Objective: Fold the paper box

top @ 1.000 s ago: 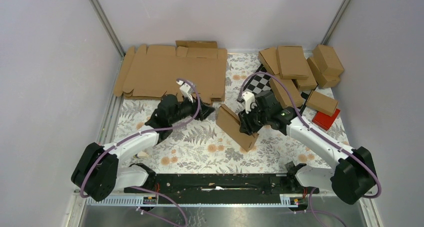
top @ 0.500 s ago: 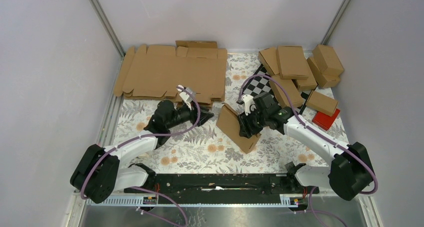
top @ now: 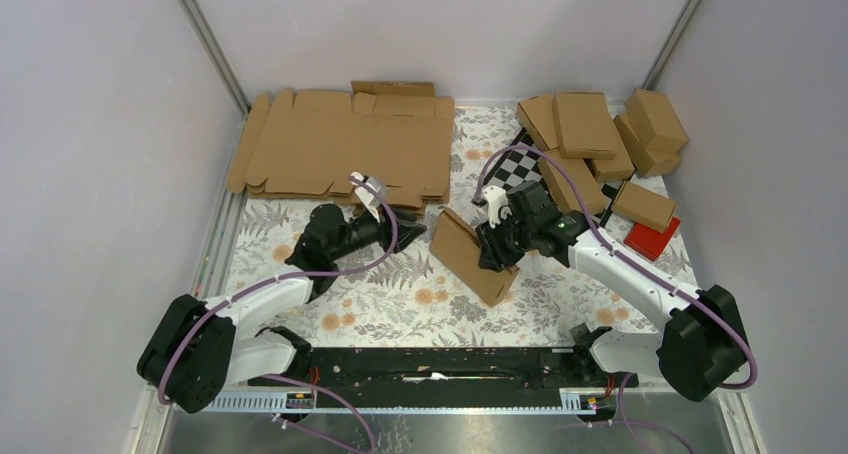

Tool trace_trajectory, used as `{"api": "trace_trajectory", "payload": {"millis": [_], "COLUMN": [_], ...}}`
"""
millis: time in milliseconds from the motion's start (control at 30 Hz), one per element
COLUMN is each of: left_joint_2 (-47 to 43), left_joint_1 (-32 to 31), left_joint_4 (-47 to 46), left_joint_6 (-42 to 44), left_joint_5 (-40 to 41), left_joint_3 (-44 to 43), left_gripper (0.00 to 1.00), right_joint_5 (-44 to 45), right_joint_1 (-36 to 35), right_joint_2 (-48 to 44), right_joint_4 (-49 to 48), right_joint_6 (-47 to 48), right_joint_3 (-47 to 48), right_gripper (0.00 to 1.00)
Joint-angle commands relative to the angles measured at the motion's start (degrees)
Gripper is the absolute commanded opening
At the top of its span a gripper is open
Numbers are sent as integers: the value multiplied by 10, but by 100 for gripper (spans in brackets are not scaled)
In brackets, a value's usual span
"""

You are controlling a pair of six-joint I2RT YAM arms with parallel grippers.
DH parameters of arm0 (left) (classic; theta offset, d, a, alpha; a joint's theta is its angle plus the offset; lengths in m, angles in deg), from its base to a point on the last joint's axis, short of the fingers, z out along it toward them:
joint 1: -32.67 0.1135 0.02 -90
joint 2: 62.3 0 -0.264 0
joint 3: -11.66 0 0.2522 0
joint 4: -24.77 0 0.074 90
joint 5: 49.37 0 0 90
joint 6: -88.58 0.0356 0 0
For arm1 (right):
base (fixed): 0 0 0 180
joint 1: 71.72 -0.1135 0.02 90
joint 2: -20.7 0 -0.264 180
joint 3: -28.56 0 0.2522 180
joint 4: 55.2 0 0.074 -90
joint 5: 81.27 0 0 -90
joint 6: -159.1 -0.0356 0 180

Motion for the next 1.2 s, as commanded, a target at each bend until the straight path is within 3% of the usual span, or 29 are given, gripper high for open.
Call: {"api": "trace_trajectory", "payload": {"millis": [0, 167, 367, 600, 800, 1167], "left_joint_2": [-23, -30, -13, -1, 6, -12], "left_joint_1": [3, 3, 2, -1, -5, -5], "left_joint_4": [-60, -64, -54, -48, -50, -63], "left_joint_6": [22, 82, 107, 112, 109, 86], "left_joint_5": [-7, 0, 22, 19, 5, 15], "left_joint_3": [15, 29, 19, 14, 10, 18], "left_gripper": [43, 36, 33, 34, 43, 37], "right_joint_5": [-26, -98, -97, -108, -112, -110], "right_joint_1": [-5, -5, -6, -7, -11, -25], "right_joint_2": [-7, 11, 18, 21, 28, 32], "right_joint_4": [28, 34, 56, 58, 58, 68], "right_joint_6": [38, 65, 91, 97, 97, 107], "right_joint_3": [38, 46, 61, 67, 67, 63], "right_gripper": [38, 33, 33, 34, 34, 34]}}
